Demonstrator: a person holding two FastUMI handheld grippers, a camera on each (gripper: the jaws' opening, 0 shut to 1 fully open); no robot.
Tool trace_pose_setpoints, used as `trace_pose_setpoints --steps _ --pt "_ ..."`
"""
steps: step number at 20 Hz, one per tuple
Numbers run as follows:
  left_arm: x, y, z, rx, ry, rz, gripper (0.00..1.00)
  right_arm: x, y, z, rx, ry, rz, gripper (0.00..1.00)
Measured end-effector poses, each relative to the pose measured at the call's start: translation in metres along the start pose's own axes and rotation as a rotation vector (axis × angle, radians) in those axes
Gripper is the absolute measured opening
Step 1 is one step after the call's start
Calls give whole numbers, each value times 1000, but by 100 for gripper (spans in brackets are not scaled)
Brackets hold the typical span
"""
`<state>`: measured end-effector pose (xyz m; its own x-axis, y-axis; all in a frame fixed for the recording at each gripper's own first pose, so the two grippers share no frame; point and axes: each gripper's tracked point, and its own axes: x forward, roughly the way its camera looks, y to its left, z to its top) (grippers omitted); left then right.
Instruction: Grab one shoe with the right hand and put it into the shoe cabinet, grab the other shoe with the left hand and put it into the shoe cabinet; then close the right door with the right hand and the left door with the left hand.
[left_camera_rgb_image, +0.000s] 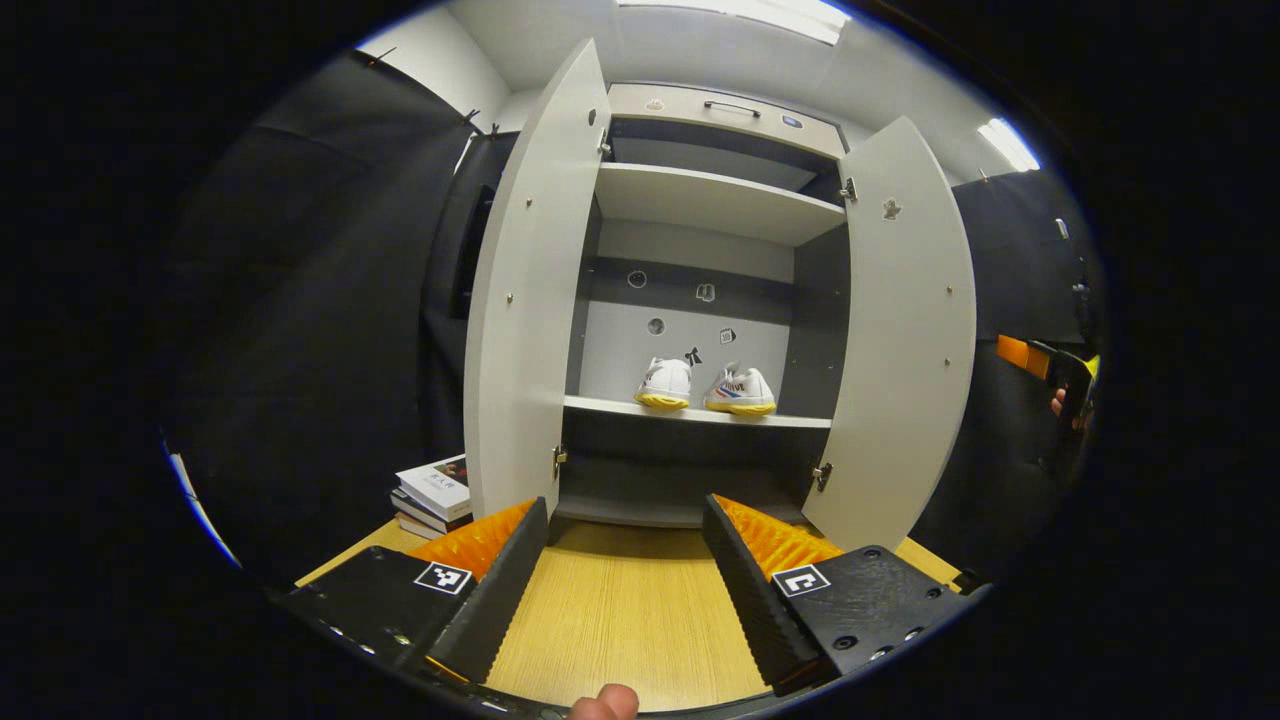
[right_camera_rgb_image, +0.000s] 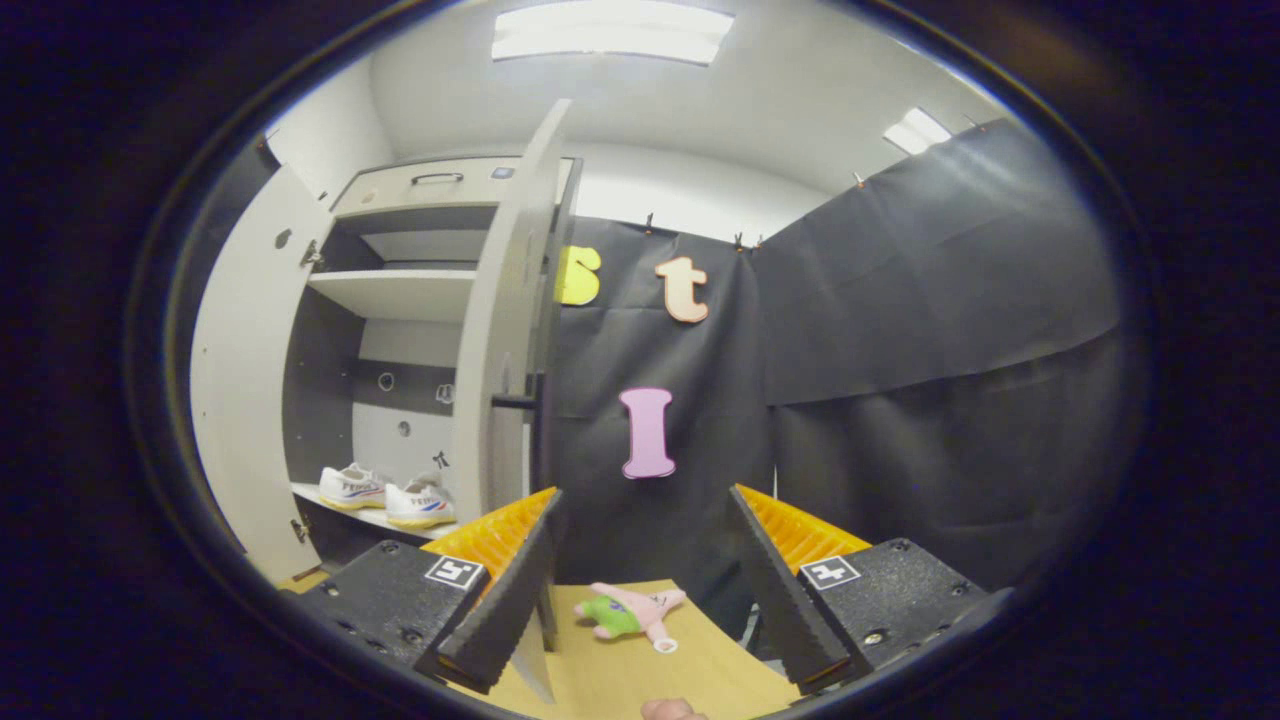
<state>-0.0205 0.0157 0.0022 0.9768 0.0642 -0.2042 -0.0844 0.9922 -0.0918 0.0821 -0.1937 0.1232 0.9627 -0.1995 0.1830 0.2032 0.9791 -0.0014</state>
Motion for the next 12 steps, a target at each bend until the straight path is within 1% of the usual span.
trace_pose_setpoints --steps 3,6,8,12 --pt "-2 6 2 -5 -4 21 93 26 3 11 4 12 30 99" --pt "-1 7 2 9 -5 26 93 43 11 12 29 29 58 99" --pt "-2 5 -1 18 10 22 93 52 11 6 39 43 58 99" --pt "-1 5 -7 40 27 21 93 57 10 5 67 48 65 98"
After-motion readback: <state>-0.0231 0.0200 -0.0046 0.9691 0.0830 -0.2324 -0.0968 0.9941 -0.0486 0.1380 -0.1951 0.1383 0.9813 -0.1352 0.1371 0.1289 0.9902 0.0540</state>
